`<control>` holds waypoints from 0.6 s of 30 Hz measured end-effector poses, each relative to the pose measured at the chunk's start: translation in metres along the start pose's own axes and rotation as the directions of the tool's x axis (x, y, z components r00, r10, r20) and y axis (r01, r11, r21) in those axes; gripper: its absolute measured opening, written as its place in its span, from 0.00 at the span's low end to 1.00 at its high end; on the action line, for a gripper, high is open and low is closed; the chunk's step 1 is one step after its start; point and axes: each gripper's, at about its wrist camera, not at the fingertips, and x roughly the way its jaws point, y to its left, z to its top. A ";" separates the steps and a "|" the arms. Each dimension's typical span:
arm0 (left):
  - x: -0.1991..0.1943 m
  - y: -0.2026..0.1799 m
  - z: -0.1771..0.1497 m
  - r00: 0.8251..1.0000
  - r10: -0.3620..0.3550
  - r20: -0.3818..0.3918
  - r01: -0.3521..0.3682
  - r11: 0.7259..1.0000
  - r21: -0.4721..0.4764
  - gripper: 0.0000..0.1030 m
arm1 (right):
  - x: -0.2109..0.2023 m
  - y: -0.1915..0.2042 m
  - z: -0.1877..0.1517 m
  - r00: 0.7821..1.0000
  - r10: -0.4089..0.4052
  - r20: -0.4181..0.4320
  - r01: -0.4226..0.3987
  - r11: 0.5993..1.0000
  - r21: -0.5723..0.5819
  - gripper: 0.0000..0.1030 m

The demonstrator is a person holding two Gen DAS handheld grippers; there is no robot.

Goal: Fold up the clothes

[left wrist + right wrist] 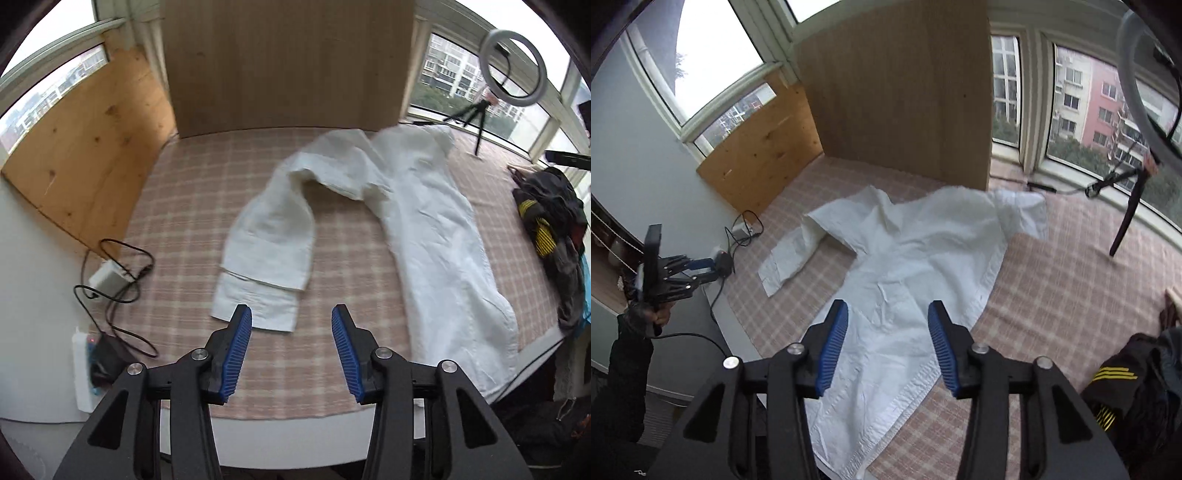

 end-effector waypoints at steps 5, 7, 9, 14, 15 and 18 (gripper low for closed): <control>0.072 0.047 0.001 0.995 -0.017 -0.100 0.014 0.999 -0.036 0.44 | 0.024 0.051 0.035 0.996 0.067 0.061 -0.064 0.997 -0.042 0.50; 0.099 0.053 -0.006 0.989 -0.018 -0.146 0.019 1.000 0.006 0.44 | 0.066 0.074 0.051 0.993 0.119 0.015 -0.117 0.990 -0.080 0.50; 0.118 0.060 -0.012 0.985 -0.039 -0.169 0.043 0.999 0.022 0.43 | 0.122 0.106 0.058 0.987 0.150 -0.049 -0.155 0.981 -0.119 0.50; 0.134 0.077 -0.020 0.975 -0.144 -0.170 0.146 0.989 -0.001 0.42 | 0.281 0.189 0.043 0.960 0.130 -0.248 -0.189 0.954 -0.232 0.50; 0.135 0.079 -0.022 0.973 -0.161 -0.167 0.164 0.987 0.000 0.42 | 0.309 0.202 0.041 0.956 0.102 -0.276 -0.176 0.949 -0.262 0.50; 0.135 0.081 -0.028 0.967 -0.191 -0.167 0.197 0.980 0.019 0.43 | 0.367 0.225 0.030 0.937 0.001 -0.349 -0.136 0.922 -0.362 0.50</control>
